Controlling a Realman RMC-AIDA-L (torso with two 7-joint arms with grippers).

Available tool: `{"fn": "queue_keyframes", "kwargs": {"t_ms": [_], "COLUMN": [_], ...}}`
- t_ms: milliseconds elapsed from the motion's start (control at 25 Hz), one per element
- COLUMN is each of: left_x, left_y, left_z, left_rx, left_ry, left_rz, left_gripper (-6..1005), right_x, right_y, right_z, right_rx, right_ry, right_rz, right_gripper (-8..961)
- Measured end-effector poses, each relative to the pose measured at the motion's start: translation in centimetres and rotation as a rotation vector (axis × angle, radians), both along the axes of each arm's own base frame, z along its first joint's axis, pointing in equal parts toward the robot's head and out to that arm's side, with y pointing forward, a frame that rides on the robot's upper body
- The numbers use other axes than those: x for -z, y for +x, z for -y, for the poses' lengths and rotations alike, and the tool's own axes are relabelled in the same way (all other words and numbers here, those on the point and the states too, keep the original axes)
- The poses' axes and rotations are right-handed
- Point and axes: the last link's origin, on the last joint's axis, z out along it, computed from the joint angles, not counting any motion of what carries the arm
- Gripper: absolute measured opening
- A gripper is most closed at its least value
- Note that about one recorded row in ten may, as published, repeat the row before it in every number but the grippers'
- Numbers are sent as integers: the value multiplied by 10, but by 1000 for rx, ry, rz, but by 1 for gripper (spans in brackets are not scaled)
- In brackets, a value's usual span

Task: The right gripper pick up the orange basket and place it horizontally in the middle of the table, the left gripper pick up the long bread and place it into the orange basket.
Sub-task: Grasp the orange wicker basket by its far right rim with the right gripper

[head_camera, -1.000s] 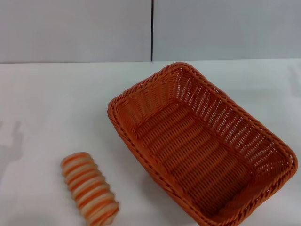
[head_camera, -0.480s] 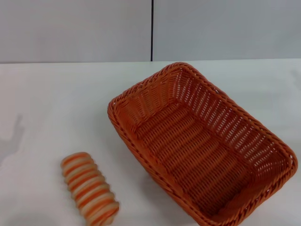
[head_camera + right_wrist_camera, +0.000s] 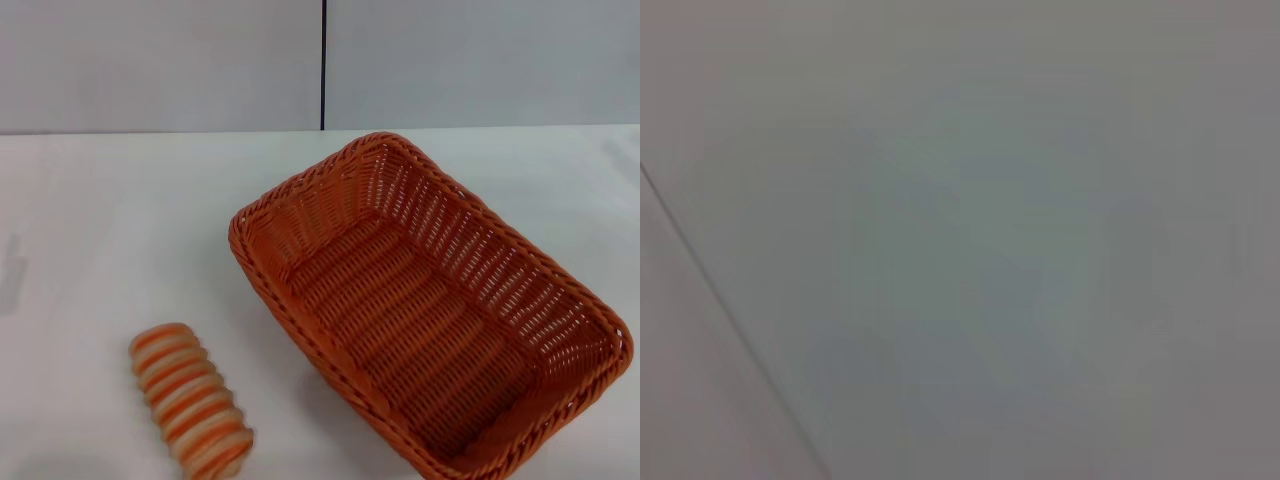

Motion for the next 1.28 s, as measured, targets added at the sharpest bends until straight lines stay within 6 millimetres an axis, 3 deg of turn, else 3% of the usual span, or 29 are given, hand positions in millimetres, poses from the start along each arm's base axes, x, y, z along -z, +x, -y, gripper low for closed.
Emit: {"fn": "queue_keyframes", "kwargs": {"t_ms": [440,680,880,1280], "left_x": [-3,-2,-2,1], "left_y": [4,3,4,0], "left_z": [-16,-18,-21,-24], "left_rx": [23,17,18,-14], "left_ry": [5,-2,-5,-26], "left_rz": [-12,-11,-10,-5], "left_gripper": [713,713,713,713], "right_x": [14,25,54,83], "right_y": [-42,-52,-64,-78], "right_z": [-41,-50,-59,-76], "right_rx": [179,209,230,267], "right_ry": [-470,-595,-741,-817], "right_rz": [149,154,210,318], "right_gripper": [575,575,574,575]}}
